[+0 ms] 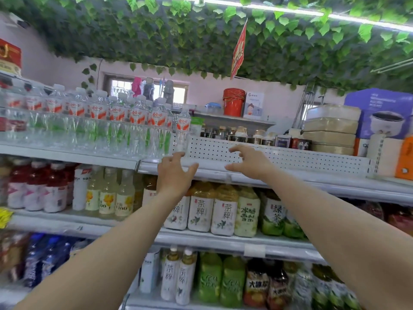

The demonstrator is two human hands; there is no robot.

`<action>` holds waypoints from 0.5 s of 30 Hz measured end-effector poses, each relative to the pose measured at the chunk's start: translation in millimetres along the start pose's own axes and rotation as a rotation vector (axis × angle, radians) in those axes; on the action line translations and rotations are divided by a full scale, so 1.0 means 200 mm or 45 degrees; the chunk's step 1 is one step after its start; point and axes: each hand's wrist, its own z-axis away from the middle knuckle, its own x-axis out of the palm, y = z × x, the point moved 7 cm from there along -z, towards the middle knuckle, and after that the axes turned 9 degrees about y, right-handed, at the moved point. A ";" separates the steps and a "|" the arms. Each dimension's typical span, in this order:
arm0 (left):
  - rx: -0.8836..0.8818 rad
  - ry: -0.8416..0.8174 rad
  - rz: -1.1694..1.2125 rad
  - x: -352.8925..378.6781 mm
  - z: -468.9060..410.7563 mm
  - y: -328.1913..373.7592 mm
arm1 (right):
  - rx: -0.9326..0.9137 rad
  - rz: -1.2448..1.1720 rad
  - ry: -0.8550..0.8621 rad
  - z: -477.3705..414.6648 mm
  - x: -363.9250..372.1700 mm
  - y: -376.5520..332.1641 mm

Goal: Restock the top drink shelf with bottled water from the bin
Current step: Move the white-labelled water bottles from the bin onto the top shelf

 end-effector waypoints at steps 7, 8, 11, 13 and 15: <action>-0.124 -0.141 -0.091 0.06 0.53 -0.24 | 0.142 -0.032 -0.176 0.46 0.29 0.18; -0.163 -0.176 -0.097 0.08 0.61 -0.29 | 0.165 -0.021 -0.206 0.52 0.34 0.21; -0.254 -0.260 -0.130 0.14 0.84 -0.46 | 0.239 -0.004 -0.304 0.70 0.51 0.31; -0.289 -0.313 -0.147 0.18 0.97 -0.56 | 0.256 0.032 -0.370 0.80 0.63 0.38; -0.333 -0.359 -0.158 0.22 1.10 -0.67 | 0.297 0.034 -0.451 0.91 0.77 0.45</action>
